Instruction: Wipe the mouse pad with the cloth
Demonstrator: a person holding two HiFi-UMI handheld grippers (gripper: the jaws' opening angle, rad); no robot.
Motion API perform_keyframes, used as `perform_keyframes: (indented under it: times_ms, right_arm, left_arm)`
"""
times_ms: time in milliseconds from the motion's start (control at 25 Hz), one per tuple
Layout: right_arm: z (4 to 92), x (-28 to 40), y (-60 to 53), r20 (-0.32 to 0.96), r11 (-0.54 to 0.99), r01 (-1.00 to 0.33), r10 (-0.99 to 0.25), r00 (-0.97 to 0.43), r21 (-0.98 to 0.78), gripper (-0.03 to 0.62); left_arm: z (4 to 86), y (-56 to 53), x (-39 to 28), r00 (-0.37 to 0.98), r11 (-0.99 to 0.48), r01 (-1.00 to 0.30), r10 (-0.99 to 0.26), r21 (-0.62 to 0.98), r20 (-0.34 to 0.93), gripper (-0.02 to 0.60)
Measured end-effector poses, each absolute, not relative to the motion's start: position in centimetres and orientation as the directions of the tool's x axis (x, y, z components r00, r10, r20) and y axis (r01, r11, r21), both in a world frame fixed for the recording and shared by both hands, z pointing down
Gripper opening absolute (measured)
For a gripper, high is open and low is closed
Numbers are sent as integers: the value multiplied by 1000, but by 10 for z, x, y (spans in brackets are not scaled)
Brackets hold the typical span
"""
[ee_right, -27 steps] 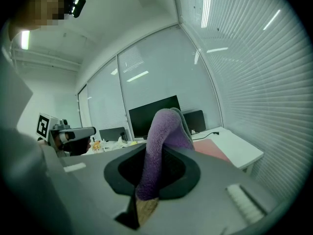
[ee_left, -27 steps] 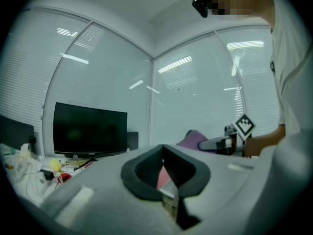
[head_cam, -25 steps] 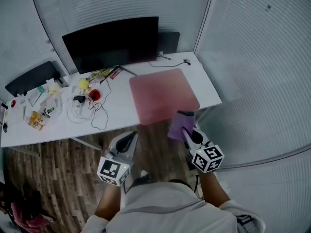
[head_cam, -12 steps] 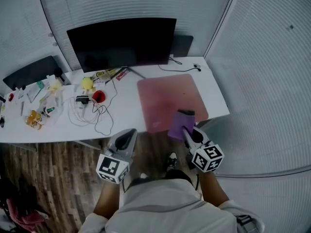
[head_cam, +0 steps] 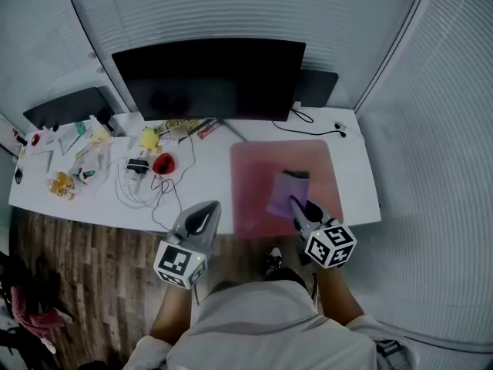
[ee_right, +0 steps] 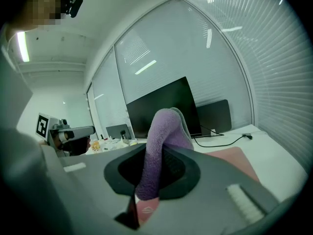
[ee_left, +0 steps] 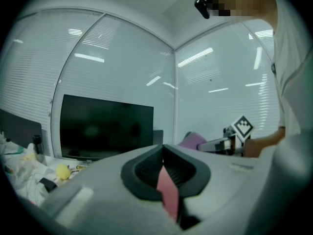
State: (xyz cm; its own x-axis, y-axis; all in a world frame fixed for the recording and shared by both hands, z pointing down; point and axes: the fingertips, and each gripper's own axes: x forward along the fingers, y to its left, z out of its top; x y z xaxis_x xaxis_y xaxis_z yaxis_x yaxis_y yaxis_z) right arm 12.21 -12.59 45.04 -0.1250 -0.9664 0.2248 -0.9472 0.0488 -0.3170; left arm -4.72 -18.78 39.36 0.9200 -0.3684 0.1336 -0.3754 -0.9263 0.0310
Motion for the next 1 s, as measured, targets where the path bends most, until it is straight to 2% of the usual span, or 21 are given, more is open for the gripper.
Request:
perform_keyframes:
  times_ms: [240, 440, 640, 1000]
  right_arm:
    - [467, 196, -162, 275, 108, -928, -937, -215, -357, 51]
    - [489, 214, -193, 317, 158, -913, -904, -287, -376, 51]
    - [507, 189, -230, 352, 211, -897, -865, -356, -388, 51]
    - [539, 98, -327, 410, 263, -876, -804, -431, -404, 51]
  left_arm:
    - [397, -203, 20, 889, -898, -439, -428, 38, 162, 3]
    - [411, -217, 41, 862, -873, -485, -468, 54, 196, 3]
    - [421, -242, 30, 845, -853, -517, -493, 79, 205, 3]
    - [438, -305, -29, 840, -840, -531, -504, 112, 201, 3]
